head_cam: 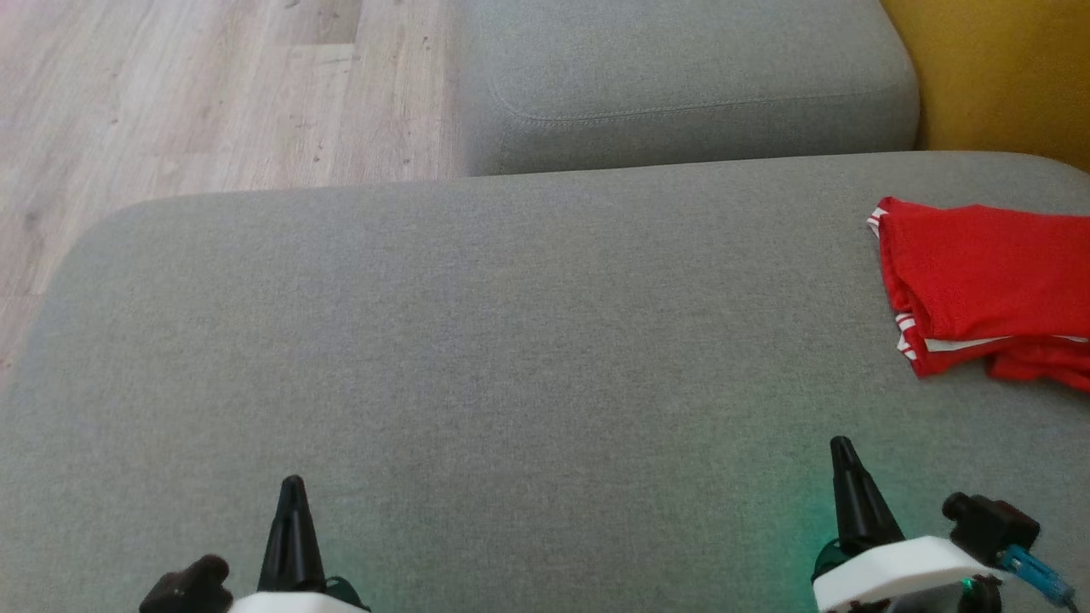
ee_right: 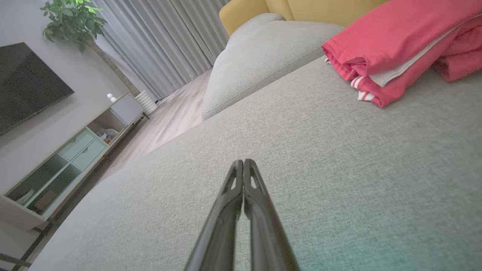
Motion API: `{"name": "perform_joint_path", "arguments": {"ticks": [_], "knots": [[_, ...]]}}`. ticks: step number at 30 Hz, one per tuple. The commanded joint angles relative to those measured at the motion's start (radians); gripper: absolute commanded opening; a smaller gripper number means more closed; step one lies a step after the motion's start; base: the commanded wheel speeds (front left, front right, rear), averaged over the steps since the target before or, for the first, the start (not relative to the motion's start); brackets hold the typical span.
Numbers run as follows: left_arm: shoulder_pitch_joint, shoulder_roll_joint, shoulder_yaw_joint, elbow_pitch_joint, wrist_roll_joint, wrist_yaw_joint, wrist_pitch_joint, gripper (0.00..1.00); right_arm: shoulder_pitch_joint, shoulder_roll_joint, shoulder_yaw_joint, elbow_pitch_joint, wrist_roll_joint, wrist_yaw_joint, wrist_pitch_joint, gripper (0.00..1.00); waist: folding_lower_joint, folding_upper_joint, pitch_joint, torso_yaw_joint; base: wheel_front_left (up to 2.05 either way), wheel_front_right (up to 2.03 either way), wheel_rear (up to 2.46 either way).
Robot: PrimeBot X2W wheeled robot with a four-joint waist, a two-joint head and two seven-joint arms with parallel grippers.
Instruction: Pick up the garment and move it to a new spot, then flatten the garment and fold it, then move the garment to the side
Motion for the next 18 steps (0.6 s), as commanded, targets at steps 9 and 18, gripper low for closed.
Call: {"name": "perform_joint_path", "arguments": {"ticks": [9,18], "knots": [[-0.063,0.015,0.036,-0.023,-0.117,-0.024,0.024,0.00,-0.059,-0.018,-0.018,-0.044,0.122,0.000,0.025,0.00,-0.0001,0.0000,0.004,-0.004,0.00,0.00,0.00],[-0.080,0.017,0.055,-0.019,-0.221,-0.039,0.047,0.00,-0.071,-0.021,-0.035,-0.051,0.228,0.000,0.048,0.00,-0.0001,0.0000,0.007,-0.008,0.00,0.00,0.00]]}}
